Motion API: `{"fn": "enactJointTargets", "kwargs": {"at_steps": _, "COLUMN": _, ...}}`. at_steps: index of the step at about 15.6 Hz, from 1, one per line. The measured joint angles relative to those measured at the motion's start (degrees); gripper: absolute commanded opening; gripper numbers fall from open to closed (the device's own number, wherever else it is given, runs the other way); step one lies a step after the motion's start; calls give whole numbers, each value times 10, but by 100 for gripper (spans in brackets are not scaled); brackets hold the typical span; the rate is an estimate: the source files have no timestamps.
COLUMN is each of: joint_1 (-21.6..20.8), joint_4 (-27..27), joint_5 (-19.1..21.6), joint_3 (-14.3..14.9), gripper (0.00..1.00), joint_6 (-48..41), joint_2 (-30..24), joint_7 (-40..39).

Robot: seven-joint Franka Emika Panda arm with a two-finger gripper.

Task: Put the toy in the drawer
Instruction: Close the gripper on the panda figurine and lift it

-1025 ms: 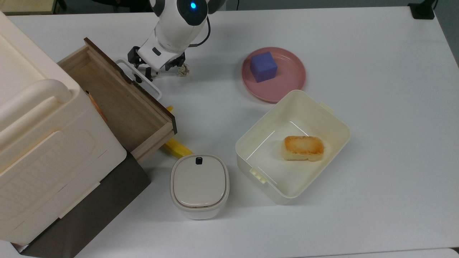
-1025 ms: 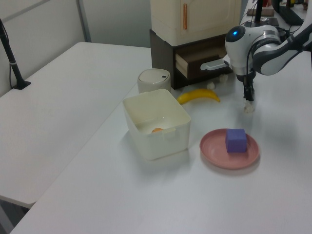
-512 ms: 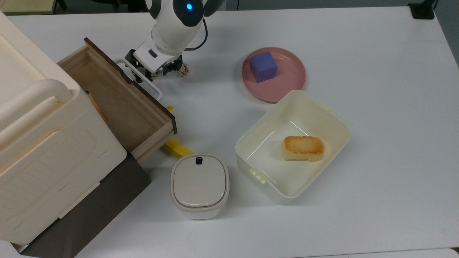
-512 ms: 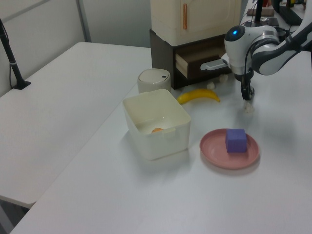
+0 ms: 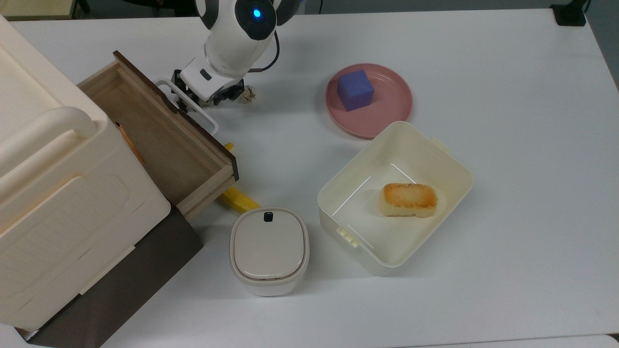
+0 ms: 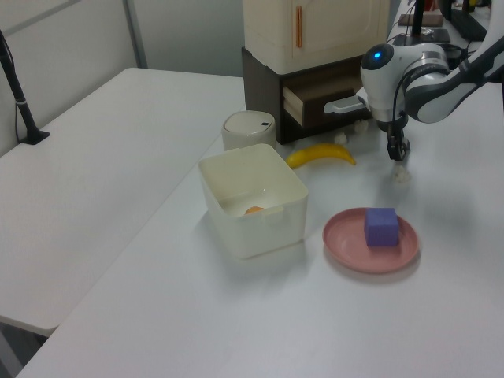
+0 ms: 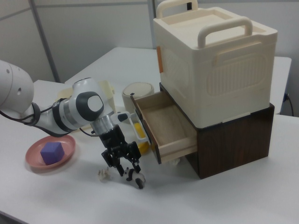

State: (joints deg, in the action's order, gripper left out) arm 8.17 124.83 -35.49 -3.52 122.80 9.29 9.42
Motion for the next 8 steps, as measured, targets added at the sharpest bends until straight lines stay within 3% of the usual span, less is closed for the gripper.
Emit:
{"fn": "enactJointTargets", "kwargs": {"at_steps": 4, "joint_1": 0, "joint_4": -7, "joint_5": -2, "joint_3": 0, "gripper": 0, "joint_6": 0, "joint_2": -2, "joint_7": 2}}
{"fn": "enactJointTargets", "kwargs": {"at_steps": 8, "joint_1": -1, "joint_4": -13, "joint_5": -5, "joint_3": -1, "gripper": 0, "joint_6": 0, "joint_2": -3, "joint_7": 7}}
